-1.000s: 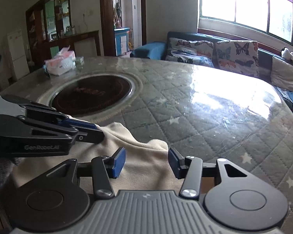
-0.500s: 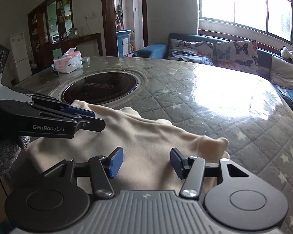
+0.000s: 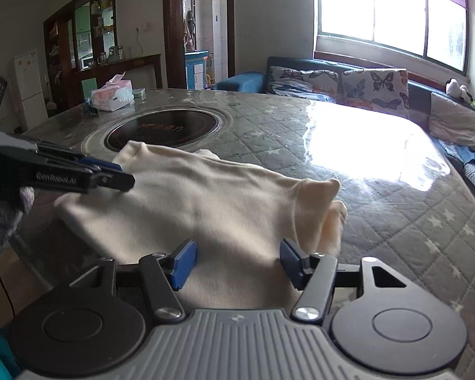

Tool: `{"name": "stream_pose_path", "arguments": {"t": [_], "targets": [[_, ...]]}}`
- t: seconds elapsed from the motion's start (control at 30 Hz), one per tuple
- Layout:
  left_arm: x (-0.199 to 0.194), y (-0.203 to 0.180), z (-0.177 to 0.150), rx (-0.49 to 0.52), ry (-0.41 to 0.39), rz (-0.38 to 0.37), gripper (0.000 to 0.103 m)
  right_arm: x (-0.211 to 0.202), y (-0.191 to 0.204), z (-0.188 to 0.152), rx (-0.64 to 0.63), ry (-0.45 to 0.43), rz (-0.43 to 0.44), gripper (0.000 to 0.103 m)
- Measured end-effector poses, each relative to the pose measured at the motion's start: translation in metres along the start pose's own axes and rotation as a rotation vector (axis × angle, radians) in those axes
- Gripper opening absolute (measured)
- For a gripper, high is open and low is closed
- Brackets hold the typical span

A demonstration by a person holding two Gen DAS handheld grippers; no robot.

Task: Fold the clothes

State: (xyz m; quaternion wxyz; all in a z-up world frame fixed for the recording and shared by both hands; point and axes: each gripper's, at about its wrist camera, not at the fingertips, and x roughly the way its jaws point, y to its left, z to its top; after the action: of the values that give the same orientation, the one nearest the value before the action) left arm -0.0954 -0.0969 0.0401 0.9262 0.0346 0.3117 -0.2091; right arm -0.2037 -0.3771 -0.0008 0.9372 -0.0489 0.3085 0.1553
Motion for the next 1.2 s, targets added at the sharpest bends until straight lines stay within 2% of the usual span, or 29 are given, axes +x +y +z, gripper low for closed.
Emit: {"name": "stream_pose_path", "arguments": {"t": [0.23, 0.3, 0.4, 0.53, 0.7, 0.9, 1.0, 1.2], "targets": [[-0.013, -0.003, -0.01, 0.014, -0.025, 0.02, 0.036, -0.014, 0.004, -0.013, -0.038, -0.017, -0.018, 0.06], [-0.016, -0.001, -0.011, 0.007, -0.026, 0.033, 0.044, -0.019, 0.003, -0.011, -0.031, -0.028, -0.017, 0.06], [-0.017, 0.004, -0.014, -0.011, -0.017, 0.056, 0.044, -0.023, 0.003, -0.009, -0.027, -0.038, -0.005, 0.06], [-0.014, 0.012, -0.019, -0.036, 0.012, 0.082, 0.044, -0.016, 0.0, -0.015, -0.017, -0.001, -0.012, 0.06], [-0.018, 0.021, -0.02, -0.063, 0.007, 0.09, 0.044, -0.024, 0.001, -0.001, -0.035, -0.043, 0.001, 0.06], [-0.014, 0.026, -0.023, -0.087, 0.022, 0.099, 0.046, -0.006, 0.002, 0.014, -0.025, -0.05, 0.058, 0.06], [-0.015, 0.028, -0.024, -0.088, 0.023, 0.095, 0.046, 0.012, -0.001, 0.014, -0.004, 0.019, 0.087, 0.06], [-0.016, 0.029, -0.022, -0.082, 0.02, 0.091, 0.046, 0.016, -0.011, 0.029, 0.006, 0.008, 0.08, 0.06]]}}
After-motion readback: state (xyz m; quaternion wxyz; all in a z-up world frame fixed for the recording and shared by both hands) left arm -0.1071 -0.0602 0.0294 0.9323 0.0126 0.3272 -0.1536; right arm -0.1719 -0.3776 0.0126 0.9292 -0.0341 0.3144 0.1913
